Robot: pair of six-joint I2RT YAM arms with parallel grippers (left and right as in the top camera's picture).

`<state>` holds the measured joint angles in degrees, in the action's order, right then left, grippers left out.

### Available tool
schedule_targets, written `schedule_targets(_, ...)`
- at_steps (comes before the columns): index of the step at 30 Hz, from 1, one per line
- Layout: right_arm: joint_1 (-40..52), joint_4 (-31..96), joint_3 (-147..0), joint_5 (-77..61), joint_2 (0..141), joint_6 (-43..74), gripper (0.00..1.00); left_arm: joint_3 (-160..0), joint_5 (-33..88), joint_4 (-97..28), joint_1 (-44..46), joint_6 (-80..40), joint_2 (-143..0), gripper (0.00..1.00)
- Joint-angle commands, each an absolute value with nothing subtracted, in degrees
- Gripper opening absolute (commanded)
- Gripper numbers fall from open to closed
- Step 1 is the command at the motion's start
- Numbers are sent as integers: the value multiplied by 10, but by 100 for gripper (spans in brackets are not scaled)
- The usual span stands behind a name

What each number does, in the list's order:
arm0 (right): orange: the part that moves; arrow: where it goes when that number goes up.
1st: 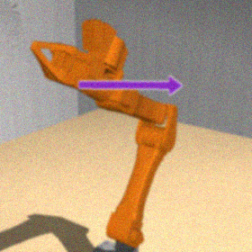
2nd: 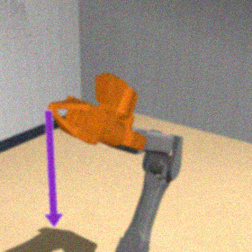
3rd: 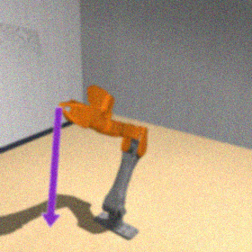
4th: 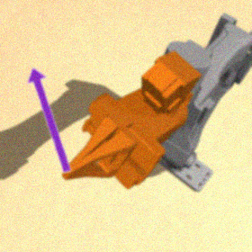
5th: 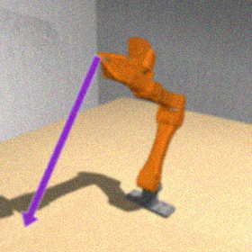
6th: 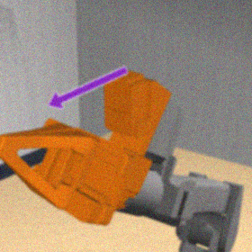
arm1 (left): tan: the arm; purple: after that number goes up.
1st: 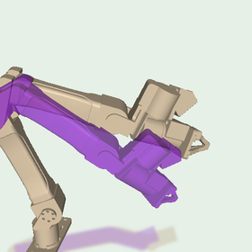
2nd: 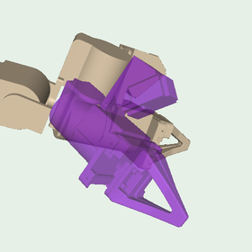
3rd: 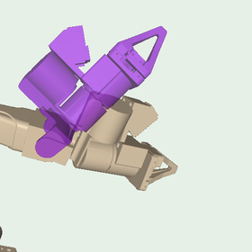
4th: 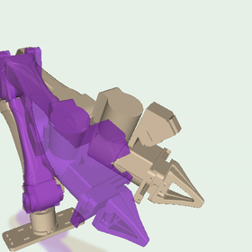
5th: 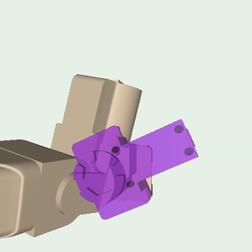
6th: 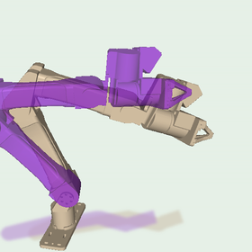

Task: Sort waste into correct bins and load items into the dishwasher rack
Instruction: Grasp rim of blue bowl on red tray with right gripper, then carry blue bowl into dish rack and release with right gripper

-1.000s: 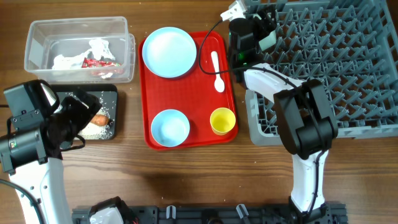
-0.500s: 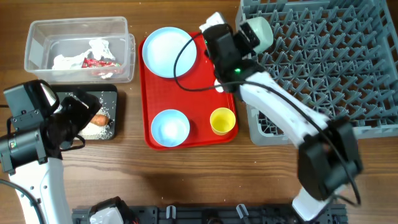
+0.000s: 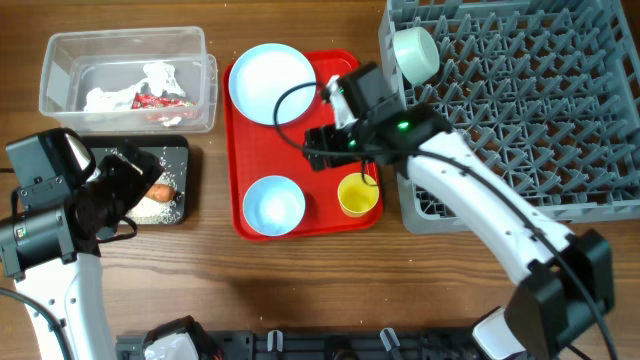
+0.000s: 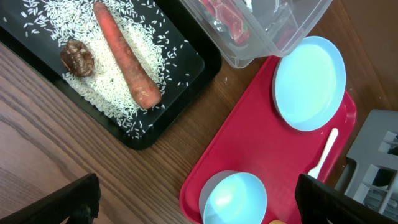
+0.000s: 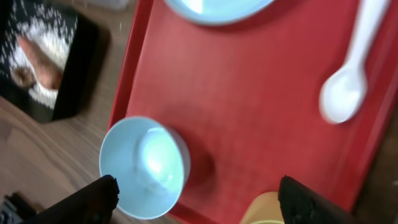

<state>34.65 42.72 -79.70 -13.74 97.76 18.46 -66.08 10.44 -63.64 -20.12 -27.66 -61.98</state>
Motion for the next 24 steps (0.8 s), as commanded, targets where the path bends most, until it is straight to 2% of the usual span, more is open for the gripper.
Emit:
schedule_targets(1, 416, 422, -785, -86, 1029, 232, 83, -668, 109, -635, -205, -268, -620, 100)
schedule_targets(3, 446, 408, -785, -73, 1068, 249, 82, -668, 109, -635, -205, -268, -620, 100)
schedule_targets(4, 454, 397, -785, -74, 1089, 262, 78, -668, 109, -635, -205, -267, -620, 100)
schedule_targets(5, 456, 390, -785, -75, 1104, 271, 74, -668, 109, -635, -205, -268, -620, 100)
schedule_targets(6, 458, 384, -785, -75, 1124, 282, 64, -668, 109, -635, -205, -268, -620, 100)
schedule_targets(7, 458, 384, -785, -72, 1140, 296, 58, -668, 109, -635, -205, -267, -620, 100)
schedule_targets(9, 457, 384, -785, -68, 1148, 304, 50, -668, 109, -635, -205, -268, -620, 100)
schedule_targets(11, 457, 384, -785, -52, 1148, 319, 37, -668, 109, -635, -205, -268, -620, 100)
schedule_targets(12, 457, 385, -785, -51, 1148, 319, 18, -668, 109, -635, -205, -268, -620, 100)
schedule_targets(13, 457, 385, -785, -51, 1148, 321, 5, -668, 109, -635, -205, -268, -620, 100)
schedule_targets(17, 456, 384, -789, -49, 1143, 331, 4, -668, 109, -635, -205, -268, -620, 100)
schedule_targets(24, 382, 433, -801, 8, 990, 270, 4, -668, 109, -635, -205, -267, -620, 100)
